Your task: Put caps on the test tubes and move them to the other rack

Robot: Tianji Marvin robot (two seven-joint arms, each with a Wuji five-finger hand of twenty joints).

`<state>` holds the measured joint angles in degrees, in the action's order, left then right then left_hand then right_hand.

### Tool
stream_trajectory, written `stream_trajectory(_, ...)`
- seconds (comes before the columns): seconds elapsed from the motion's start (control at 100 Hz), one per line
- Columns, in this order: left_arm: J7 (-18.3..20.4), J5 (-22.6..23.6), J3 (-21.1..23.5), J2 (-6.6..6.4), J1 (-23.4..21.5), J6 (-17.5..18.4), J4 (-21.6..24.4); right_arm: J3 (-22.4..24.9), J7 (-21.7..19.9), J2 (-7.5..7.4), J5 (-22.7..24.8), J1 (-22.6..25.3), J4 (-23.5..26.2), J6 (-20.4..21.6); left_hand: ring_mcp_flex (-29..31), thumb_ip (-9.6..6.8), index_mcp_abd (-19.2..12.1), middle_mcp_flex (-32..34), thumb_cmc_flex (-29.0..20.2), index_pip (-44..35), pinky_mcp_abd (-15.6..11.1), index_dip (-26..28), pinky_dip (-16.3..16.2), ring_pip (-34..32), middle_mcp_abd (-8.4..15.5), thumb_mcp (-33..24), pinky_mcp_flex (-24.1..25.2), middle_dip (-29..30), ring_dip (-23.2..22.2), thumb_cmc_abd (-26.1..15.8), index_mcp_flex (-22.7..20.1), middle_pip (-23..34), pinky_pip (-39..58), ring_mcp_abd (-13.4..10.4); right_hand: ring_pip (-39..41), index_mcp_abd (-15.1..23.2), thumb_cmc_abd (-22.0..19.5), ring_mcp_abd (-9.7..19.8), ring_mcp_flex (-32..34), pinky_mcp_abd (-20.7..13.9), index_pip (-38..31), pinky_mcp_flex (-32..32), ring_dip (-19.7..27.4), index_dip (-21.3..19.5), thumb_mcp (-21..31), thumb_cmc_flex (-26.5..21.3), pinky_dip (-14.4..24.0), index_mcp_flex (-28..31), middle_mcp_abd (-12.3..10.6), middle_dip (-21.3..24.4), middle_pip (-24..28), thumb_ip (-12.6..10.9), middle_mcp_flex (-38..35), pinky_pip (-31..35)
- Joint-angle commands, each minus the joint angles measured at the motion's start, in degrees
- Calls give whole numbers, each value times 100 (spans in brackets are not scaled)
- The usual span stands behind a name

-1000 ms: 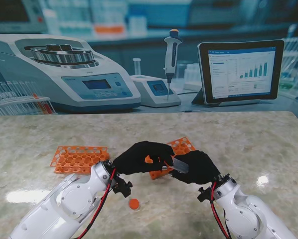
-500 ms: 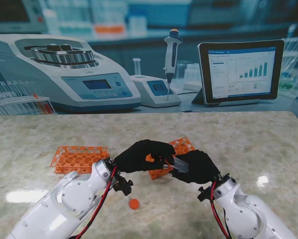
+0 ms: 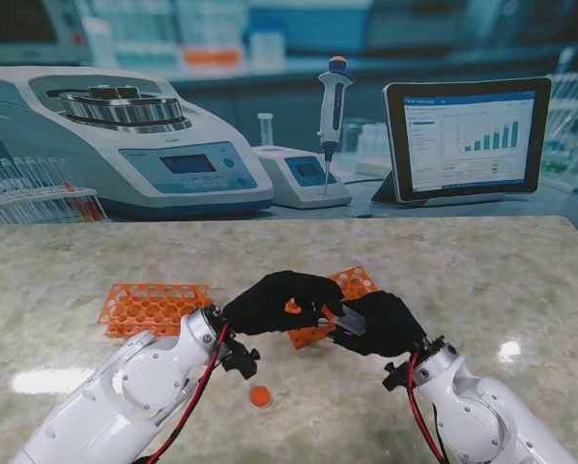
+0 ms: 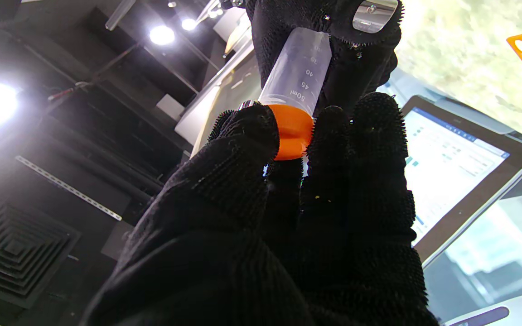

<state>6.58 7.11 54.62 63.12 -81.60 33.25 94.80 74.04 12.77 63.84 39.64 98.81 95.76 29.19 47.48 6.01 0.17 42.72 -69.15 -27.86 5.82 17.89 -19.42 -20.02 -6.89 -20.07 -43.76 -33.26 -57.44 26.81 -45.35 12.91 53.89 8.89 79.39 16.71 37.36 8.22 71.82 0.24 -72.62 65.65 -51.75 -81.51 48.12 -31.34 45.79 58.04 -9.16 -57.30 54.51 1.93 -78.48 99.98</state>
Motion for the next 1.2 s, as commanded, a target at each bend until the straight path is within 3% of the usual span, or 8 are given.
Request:
stream_trajectory(0.0, -26, 43, -52, 61, 4, 6, 12, -62, -35, 29, 4, 28, 46, 19, 293, -87, 110, 137, -481, 194, -240, -103, -74, 138, 32, -574, 71, 106, 132, -256, 34, 31, -113, -236, 942, 339, -45, 782, 420, -75, -235, 165, -337, -151, -6, -331, 37, 234, 92, -84, 34, -98, -365, 633)
stream_trajectory(0.26, -104, 150, -55, 76, 11, -6, 50, -71, -48, 28, -5, 19, 46, 12, 393, -75, 71, 235, -481, -7, -210, 41, -65, 212, 64, -623, 18, 136, 422, -409, 45, 70, -66, -274, 942, 339, -41, 782, 420, -75, -235, 165, -337, -152, -9, -331, 37, 234, 88, -86, 35, -98, -353, 633)
stream_trajectory(0.4, -154, 193, -56, 87, 3, 1, 62, -76, -56, 26, -7, 14, 44, 8, 416, -43, -74, 285, -481, 313, -176, -137, -298, 88, 54, -675, -2, 311, 600, -449, 253, 15, -78, -259, 942, 339, -48, 782, 420, -75, -235, 165, -337, -152, -8, -334, 37, 234, 85, -87, 36, -99, -351, 633)
stream_trajectory(0.79, -268, 270, -77, 115, 1, 1, 94, -83, -64, 26, -15, 8, 44, -15, 476, -22, -94, 327, -482, 836, -142, -427, -348, 55, 47, -701, -39, 396, 607, -347, 324, 24, -88, -246, 942, 347, -44, 782, 420, -76, -233, 165, -337, -160, -13, -334, 36, 235, 74, -85, 35, -99, -357, 630)
stream_trajectory(1.19, -85, 549, 0, 24, 43, 12, 232, -98, -106, 17, -14, -16, 30, -42, 588, -18, -72, 457, -482, 886, -101, -464, -314, 66, 163, -757, -53, 344, 599, -209, 215, 74, -33, -332, 942, 347, -39, 782, 420, -76, -232, 165, -337, -163, -16, -334, 37, 235, 86, -85, 37, -100, -355, 630)
